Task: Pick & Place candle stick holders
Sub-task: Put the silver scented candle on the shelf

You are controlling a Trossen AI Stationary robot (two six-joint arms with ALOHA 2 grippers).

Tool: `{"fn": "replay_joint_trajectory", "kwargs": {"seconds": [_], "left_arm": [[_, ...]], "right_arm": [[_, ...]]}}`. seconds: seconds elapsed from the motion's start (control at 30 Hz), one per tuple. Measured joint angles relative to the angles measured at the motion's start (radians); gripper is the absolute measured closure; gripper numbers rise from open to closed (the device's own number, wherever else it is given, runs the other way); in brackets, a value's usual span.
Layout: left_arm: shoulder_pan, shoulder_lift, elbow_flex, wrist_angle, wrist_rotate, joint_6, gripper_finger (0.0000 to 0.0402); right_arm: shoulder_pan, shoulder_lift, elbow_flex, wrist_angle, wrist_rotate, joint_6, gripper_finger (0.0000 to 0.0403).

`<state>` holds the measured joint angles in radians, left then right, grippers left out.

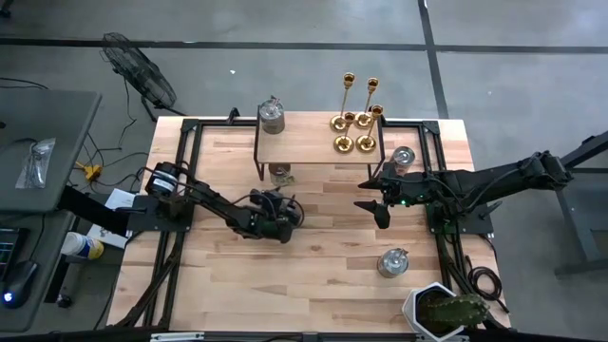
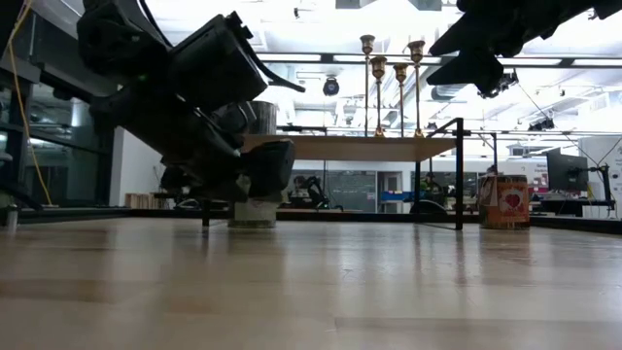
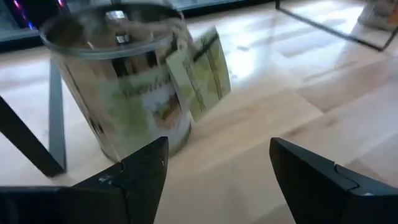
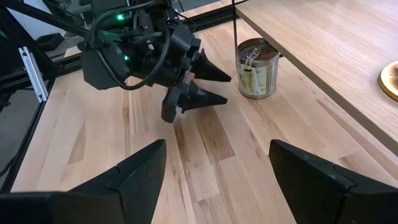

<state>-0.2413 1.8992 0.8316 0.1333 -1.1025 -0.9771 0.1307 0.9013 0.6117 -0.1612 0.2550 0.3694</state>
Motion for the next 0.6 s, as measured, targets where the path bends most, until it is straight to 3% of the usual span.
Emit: {"fn": "replay_joint_trajectory", "kwargs": {"seconds": [0.27, 0.6], "left_arm": [[-0.001, 0.0, -0.076, 0.133, -0.061, 0.004, 0.0126], [-0.001, 0.0, -0.109, 0.232, -0.144, 0.041, 0.0045]], "right_arm": [[0.0, 0.0, 0.0, 0.0, 0.0, 0.0, 0.0125], [0.0, 0.0, 0.0, 0.0, 0.0, 0.0, 0.0125]]}}
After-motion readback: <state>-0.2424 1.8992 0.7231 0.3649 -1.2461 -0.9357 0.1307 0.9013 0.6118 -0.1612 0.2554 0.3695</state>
